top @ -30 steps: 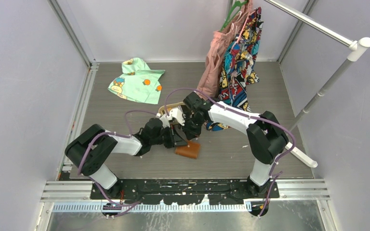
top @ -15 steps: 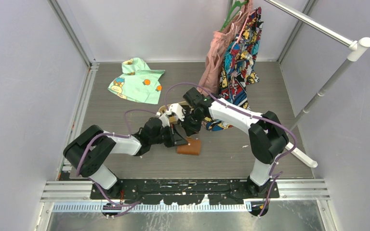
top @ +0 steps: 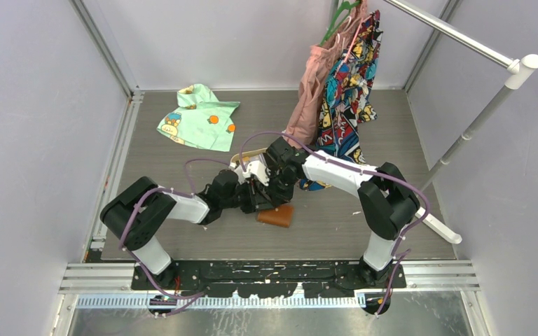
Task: Put the credit cards into the card holder
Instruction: Close the card holder at the center of the board.
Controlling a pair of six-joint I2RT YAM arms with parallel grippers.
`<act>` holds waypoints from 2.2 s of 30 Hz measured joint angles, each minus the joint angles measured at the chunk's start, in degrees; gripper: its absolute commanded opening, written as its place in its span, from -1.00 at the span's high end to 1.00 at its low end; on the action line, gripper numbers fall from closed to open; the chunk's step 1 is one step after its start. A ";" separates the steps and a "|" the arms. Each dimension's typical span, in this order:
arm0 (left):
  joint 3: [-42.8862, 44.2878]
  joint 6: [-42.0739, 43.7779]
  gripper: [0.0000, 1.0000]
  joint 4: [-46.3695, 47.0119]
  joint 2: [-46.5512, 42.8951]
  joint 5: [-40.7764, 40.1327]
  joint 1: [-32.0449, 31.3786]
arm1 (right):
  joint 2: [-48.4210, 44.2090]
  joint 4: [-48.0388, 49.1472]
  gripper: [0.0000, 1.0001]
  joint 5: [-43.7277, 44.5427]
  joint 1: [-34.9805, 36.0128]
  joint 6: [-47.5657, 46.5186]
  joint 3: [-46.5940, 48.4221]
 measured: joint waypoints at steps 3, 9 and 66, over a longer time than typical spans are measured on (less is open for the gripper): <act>0.00 0.00 1.00 0.00 0.00 0.02 0.00 | -0.02 0.31 0.94 -0.02 0.02 -0.22 -0.44; -0.17 0.00 1.00 0.24 -0.02 -0.02 0.00 | -0.02 0.33 0.89 0.00 0.09 -0.76 -0.63; -3.23 -1.33 1.00 3.63 -0.92 0.02 0.00 | 1.92 -0.33 0.49 -1.95 0.33 10.19 -0.72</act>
